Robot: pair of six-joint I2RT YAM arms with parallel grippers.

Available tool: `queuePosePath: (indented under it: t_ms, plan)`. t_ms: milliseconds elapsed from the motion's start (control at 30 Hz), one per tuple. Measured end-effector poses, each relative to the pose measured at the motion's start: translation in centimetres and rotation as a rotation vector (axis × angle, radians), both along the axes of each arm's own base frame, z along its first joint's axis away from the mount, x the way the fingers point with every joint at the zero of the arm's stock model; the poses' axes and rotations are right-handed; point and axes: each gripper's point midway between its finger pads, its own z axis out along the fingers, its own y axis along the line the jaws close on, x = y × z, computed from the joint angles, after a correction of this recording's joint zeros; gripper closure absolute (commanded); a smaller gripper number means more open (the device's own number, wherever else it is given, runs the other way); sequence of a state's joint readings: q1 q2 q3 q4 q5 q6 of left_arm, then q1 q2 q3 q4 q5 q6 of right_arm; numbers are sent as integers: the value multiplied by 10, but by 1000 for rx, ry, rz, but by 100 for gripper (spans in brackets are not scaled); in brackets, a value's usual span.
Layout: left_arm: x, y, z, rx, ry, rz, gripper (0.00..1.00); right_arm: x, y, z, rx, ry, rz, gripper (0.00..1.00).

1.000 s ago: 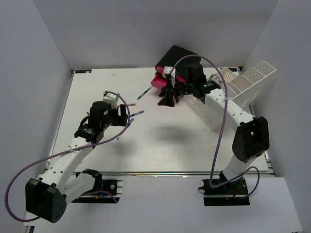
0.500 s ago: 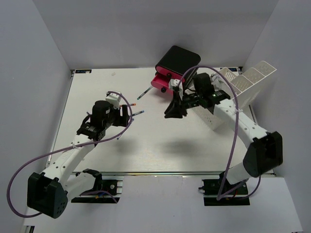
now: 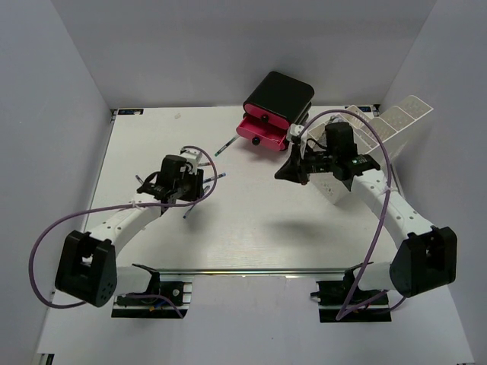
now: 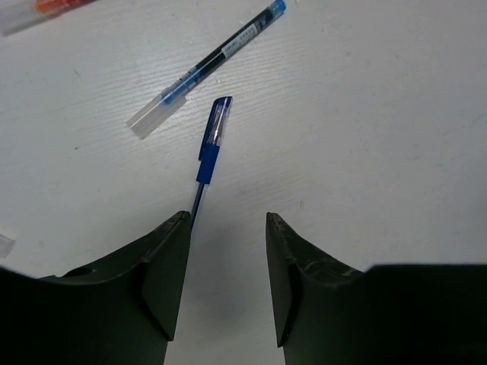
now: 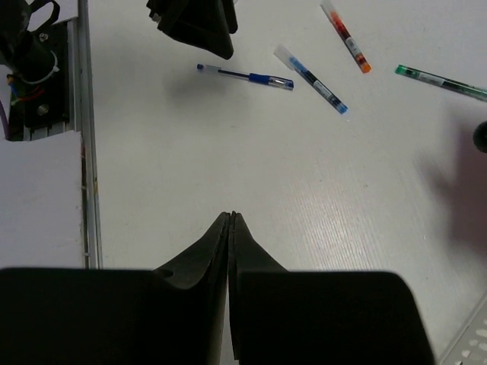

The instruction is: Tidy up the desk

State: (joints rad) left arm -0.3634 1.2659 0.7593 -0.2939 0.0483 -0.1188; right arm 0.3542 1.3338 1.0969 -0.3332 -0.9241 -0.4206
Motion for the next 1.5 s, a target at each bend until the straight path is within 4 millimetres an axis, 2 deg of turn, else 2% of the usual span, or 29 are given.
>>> queuePosePath:
  t_ms: [133, 300, 433, 667, 900, 1033, 1500]
  plan:
    - [0, -1, -15, 23, 61, 14, 40, 7, -9, 1, 4, 4, -29, 95]
    - [8, 0, -25, 64, 112, 38, 39, 13, -17, 2, 12, 8, -51, 94]
    - [15, -2, -39, 94, 161, 43, 41, 14, -21, 5, 16, -2, -63, 94]
    - [10, 2, -64, 167, 258, 53, 49, 12, -26, 16, 35, -29, -65, 94]
    - [19, -8, -67, 218, 260, 41, 60, 13, -29, 17, 41, -28, -71, 94]
    - [18, -6, -75, 268, 275, 47, 61, 14, -32, 18, 46, -27, -75, 94]
    - [21, 7, -80, 365, 272, 74, 63, 16, -36, 20, 59, -22, -77, 94]
